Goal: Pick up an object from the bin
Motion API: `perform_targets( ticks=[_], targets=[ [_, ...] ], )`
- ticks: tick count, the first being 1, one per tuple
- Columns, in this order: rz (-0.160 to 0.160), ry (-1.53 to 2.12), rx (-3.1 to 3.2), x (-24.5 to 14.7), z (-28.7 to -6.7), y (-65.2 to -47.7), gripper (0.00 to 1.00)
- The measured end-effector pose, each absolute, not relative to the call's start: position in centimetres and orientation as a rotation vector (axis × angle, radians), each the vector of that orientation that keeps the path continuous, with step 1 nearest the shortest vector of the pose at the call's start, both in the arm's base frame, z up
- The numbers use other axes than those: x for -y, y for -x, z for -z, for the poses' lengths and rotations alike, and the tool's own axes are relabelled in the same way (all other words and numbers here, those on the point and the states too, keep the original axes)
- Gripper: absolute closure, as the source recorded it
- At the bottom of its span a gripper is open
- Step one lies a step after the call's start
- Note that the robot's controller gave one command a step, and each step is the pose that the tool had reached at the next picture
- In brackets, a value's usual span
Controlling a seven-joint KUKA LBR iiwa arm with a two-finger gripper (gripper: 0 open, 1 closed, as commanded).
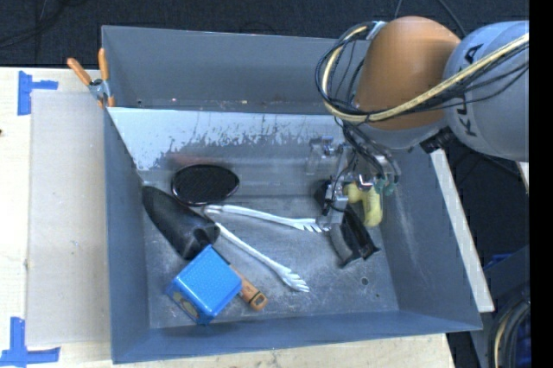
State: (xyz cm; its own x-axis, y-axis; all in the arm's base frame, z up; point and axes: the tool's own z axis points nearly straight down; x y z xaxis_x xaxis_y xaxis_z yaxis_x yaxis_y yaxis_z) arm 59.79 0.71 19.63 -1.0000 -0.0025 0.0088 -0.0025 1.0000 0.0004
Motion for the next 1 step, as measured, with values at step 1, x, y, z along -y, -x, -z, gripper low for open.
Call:
perform_targets(
  ticks=[1],
  targets=[
    [0.001,-0.004,3.141,-0.71,-20.12,-59.94,0.0]
  ],
)
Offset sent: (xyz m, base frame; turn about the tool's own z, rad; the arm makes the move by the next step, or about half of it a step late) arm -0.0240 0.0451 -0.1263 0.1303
